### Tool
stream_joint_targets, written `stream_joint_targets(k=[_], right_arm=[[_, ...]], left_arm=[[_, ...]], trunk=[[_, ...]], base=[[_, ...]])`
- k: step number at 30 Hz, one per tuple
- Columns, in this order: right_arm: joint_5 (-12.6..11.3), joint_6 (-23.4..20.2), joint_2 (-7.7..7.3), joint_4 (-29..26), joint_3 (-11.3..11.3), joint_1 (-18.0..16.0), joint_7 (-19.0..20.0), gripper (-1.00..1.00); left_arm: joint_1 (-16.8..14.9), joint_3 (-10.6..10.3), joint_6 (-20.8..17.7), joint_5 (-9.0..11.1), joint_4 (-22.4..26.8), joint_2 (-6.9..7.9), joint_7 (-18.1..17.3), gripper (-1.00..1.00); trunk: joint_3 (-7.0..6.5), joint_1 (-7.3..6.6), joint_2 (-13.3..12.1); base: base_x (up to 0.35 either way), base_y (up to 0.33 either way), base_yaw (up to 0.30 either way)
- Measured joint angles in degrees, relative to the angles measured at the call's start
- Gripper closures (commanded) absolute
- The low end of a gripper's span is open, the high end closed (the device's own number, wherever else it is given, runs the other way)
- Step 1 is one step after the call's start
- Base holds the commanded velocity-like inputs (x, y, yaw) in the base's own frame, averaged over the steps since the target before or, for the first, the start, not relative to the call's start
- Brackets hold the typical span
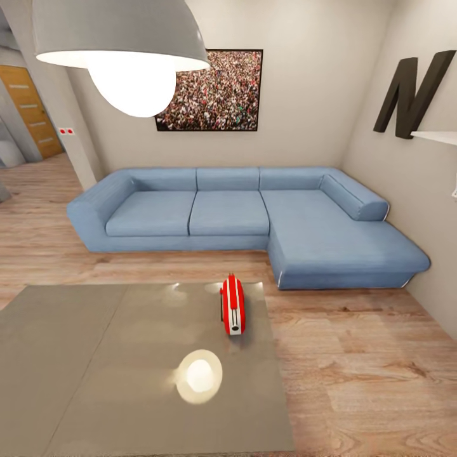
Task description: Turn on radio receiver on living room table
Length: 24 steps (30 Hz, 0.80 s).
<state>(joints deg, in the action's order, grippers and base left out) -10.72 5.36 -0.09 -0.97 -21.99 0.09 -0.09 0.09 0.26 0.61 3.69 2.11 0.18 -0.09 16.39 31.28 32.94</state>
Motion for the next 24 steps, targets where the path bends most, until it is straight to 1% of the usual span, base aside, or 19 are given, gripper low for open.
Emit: stream_joint_targets(k=[24], right_arm=[[0.00, 0.00, 0.00, 0.00, 0.02, 0.00, 0.00, -1.00]], left_arm=[[0.00, 0.09, 0.17, 0.00, 0.00, -0.01, 0.00, -1.00]], trunk=[[2.25, 0.00, 0.00]], base=[[0.000, 0.000, 0.000]])
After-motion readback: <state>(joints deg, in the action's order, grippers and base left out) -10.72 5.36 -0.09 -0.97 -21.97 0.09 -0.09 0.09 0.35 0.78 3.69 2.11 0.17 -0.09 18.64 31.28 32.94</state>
